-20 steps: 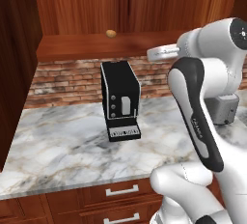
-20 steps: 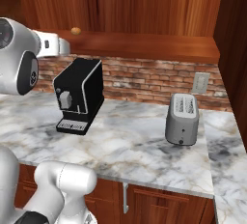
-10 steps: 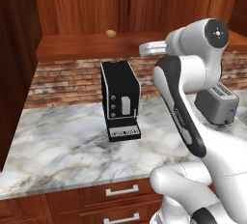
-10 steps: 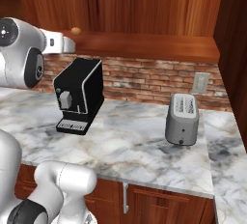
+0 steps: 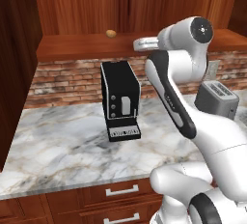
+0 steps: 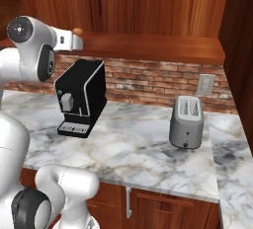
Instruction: Pick the tangerines from the cabinet and place them in one bowl. Pick the broccoli from the sink and place it in the other bowl.
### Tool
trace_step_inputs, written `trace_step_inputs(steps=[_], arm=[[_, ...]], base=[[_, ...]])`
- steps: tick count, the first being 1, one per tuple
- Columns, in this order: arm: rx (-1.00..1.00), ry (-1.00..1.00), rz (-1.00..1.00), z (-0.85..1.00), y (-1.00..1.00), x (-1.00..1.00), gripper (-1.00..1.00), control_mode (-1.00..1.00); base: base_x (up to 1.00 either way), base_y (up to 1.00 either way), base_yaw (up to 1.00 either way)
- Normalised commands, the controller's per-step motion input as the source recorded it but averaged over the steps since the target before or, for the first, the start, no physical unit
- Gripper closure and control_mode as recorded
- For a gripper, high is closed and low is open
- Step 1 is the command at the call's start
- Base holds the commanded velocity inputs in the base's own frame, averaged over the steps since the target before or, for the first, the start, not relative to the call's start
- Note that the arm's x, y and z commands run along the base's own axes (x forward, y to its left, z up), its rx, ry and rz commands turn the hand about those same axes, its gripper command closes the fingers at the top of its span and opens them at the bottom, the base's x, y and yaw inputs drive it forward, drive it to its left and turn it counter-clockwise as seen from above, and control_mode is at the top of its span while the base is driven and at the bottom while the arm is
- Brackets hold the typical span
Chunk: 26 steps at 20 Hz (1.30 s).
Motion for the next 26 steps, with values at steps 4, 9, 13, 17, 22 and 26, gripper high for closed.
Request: trace_step_inputs(steps=[4,9,13,17,22,26], arm=[[0.0,0.08,0.06,-0.02,0.0,0.38,-1.0,-1.0],[0.0,0.02,0.07,0.0,0.0,0.46,-1.0,-1.0],[0.0,0.1,0.06,0.0,0.0,0.32,-1.0,-1.0],[0.0,0.02,0.03,-0.01,0.0,0.3,-1.0,-1.0],[-0.01,0.06,0.01,0.0,0.0,0.25,-1.0,-1.0],[0.0,-0.01,0.0,-0.01,0.0,0.11,-1.0,-1.0]], base=[[0.0,0.0,0.0],[0.0,0.0,0.0],[0.0,0.0,0.0],[0.0,0.0,0.0],[0.0,0.0,0.0],[0.0,0.0,0.0]])
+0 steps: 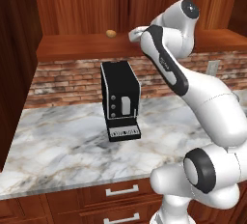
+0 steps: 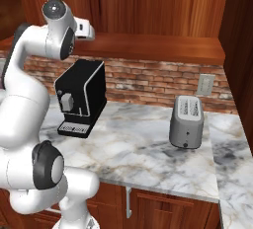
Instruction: Pick the tangerines from the cabinet and place them in one bowl. Pick the broccoli from the sink and place it in the other bowl.
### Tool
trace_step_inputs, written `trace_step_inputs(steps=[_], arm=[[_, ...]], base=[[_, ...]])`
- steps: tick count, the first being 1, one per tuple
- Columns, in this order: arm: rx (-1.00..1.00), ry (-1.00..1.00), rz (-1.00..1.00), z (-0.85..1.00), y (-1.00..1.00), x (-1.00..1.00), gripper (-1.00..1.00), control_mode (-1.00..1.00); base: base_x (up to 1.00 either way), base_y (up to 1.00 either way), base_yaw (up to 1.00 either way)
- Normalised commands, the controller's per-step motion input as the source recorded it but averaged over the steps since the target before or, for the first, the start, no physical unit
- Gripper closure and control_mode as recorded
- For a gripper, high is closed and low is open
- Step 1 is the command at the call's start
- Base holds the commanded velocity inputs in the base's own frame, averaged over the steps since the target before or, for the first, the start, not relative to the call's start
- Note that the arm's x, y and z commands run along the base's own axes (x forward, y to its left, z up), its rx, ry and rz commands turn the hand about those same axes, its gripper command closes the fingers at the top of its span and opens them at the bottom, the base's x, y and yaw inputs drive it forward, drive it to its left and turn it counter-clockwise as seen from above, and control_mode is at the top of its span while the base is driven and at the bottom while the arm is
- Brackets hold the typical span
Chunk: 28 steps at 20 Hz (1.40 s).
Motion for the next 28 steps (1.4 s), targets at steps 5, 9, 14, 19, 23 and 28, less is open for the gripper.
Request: trace_step_inputs(steps=[5,9,14,19,23,28], arm=[[-0.01,-0.23,0.0,-0.01,0.0,0.0,-1.0,-1.0],[-0.04,-0.3,0.0,0.0,0.1,0.0,-1.0,-1.0],[0.0,-0.06,0.0,0.0,0.05,0.0,-1.0,-1.0],[-0.01,0.11,-0.02,0.1,0.22,0.06,-1.0,-1.0],[-0.02,0.09,-0.03,0.09,0.16,0.14,-1.0,-1.0],[-0.01,0.03,-0.01,0.01,0.11,0.22,-1.0,-1.0]], base=[[0.0,0.0,0.0],[0.0,0.0,0.0],[0.0,0.0,0.0],[0.0,0.0,0.0],[0.0,0.0,0.0],[0.0,0.0,0.0]])
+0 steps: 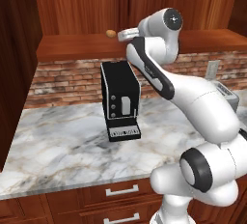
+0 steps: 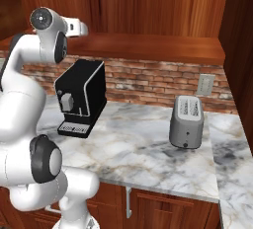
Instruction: Pick the tangerines from the cabinet and place them in one bowl. Pick the broccoli from the sink and place it in the other bowl.
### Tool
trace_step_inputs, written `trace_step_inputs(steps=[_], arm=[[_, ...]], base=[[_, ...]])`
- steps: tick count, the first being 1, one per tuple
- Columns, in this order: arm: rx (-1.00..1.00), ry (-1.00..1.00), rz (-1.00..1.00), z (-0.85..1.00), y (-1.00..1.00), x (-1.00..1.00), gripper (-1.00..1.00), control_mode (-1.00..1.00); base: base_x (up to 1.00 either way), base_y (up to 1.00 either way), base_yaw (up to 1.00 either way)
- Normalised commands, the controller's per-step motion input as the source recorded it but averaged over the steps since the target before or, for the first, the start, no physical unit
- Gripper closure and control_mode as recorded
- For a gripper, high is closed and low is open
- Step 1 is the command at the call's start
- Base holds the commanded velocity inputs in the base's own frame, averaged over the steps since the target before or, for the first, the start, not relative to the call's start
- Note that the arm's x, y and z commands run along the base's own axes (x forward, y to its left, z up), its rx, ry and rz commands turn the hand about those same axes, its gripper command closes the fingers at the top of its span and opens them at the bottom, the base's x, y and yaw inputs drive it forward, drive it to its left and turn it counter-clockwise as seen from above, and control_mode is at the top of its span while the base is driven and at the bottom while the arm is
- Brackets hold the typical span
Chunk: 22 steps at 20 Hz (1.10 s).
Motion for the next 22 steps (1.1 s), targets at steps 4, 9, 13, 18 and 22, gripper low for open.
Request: trace_step_inputs(steps=[4,9,13,18,22], arm=[[0.0,-0.08,-0.02,-0.09,0.09,0.14,-1.0,-1.0],[0.0,-0.02,-0.07,-0.02,0.22,0.27,-1.0,-1.0],[-0.01,0.0,-0.05,0.0,0.22,0.32,-1.0,-1.0],[0.0,0.03,-0.02,0.0,0.21,0.31,-1.0,-1.0],[0.0,0.02,0.0,-0.02,0.15,0.29,-1.0,-1.0]], base=[[0.0,0.0,0.0],[0.0,0.0,0.0],[0.0,0.0,0.0],[0.0,0.0,0.0],[0.0,0.0,0.0]])
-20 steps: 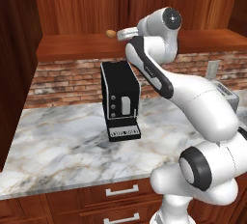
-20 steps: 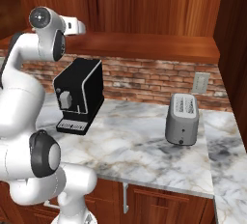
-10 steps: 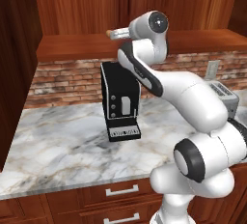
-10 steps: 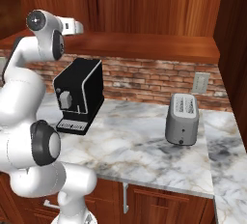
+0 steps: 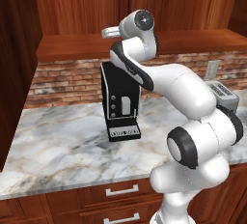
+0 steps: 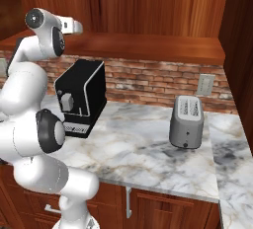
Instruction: Pick the tangerines from the cabinet and place them in one bowl. Pick the broccoli from the sink and place it in the other bowl.
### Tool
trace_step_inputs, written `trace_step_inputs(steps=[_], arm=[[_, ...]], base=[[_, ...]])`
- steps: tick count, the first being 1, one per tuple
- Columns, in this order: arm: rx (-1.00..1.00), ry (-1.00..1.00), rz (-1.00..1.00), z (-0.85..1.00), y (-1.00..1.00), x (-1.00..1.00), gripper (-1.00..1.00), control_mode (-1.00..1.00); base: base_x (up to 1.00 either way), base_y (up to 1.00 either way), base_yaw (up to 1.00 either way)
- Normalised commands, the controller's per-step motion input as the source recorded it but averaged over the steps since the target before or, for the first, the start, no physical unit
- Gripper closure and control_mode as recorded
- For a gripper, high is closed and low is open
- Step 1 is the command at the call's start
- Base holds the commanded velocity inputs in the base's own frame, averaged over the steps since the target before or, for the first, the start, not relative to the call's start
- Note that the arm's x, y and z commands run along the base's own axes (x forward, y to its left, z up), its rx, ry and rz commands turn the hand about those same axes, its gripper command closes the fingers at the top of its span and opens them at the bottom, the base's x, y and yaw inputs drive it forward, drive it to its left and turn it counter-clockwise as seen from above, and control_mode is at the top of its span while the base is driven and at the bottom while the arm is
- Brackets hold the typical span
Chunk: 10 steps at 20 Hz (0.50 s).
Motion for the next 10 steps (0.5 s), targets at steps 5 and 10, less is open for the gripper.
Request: trace_step_inputs(steps=[5,10], arm=[[0.0,0.05,0.0,-0.01,0.03,0.27,-1.0,-1.0],[0.0,0.06,0.0,-0.02,0.0,0.27,-1.0,-1.0]], base=[[0.0,0.0,0.0],[0.0,0.0,0.0]])
